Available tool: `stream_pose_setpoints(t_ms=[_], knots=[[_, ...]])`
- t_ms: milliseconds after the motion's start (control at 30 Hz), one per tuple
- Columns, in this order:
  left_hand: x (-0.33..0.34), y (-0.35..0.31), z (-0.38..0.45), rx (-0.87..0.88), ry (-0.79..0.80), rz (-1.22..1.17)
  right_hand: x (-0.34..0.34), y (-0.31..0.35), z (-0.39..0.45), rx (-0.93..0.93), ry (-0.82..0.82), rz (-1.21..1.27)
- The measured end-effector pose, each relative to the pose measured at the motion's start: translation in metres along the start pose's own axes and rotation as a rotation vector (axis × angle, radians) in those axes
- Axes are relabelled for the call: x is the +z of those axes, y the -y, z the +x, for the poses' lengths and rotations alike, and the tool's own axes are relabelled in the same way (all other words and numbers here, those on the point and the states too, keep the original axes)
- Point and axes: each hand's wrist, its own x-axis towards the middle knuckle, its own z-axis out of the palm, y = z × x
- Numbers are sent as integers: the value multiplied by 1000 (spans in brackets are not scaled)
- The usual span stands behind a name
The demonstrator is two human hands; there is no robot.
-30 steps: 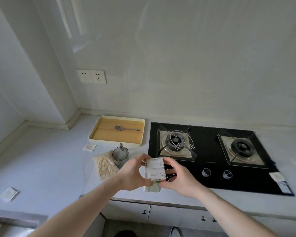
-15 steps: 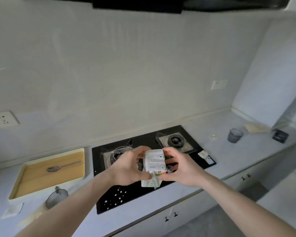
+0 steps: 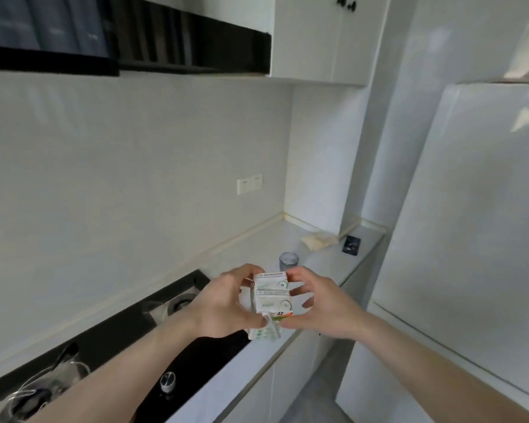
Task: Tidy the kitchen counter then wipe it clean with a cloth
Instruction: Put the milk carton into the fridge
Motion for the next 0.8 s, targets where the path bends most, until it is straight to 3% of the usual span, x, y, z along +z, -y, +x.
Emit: stream_pose_setpoints(t_ms=[233, 500, 800], knots=[[52, -52, 113, 52, 15, 15, -93, -82, 2, 40, -65, -13], [84, -76, 202, -7, -17, -38, -160, -152, 23, 118, -128, -66], [79, -68, 303, -26, -42, -75, -217, -199, 82, 228, -188, -418]])
